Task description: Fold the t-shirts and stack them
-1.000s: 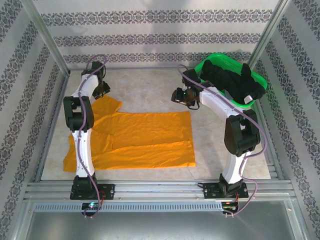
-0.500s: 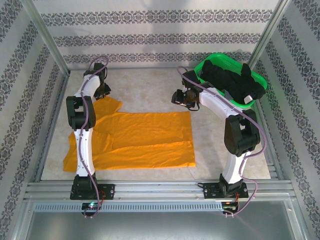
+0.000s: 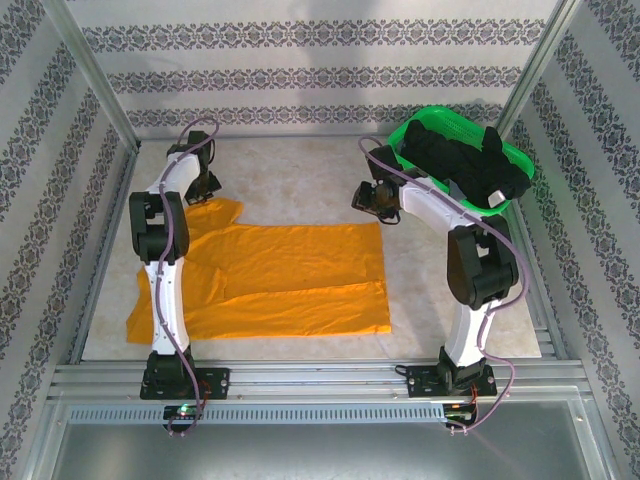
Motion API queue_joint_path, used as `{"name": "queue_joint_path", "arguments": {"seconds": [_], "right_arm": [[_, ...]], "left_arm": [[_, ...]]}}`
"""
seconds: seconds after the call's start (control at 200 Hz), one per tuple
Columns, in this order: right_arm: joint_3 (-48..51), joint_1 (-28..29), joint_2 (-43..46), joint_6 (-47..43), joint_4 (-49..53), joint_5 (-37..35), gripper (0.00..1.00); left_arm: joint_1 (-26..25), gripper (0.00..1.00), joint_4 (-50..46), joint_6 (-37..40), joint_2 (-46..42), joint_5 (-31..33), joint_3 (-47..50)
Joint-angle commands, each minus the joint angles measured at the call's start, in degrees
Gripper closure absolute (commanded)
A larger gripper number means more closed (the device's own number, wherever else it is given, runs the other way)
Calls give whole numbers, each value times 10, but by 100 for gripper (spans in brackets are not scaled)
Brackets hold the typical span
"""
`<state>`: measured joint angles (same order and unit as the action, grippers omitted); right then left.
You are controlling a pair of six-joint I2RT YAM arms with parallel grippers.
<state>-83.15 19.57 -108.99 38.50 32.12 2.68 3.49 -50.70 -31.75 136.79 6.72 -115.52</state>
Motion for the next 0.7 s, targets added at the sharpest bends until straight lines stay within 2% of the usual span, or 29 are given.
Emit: {"name": "queue_joint_path", "arguments": {"seconds": [0.0,0.2,0.425,0.695], "right_arm": [[-26,-9,-42,39,36,-85,55],[-62,-15,-90,39,77,-105,56],[-60,-22,-122,20,71,-66,59],[-63,-23,-137,18,75,-48,71]], "left_arm": [[-6,100,0,-1,-42,9,37],[-6,100,16,-7,-88,-11,86],[-6,100,16,-3,-108,-22,105],[-5,100,8,1,-115,-20,104]]}}
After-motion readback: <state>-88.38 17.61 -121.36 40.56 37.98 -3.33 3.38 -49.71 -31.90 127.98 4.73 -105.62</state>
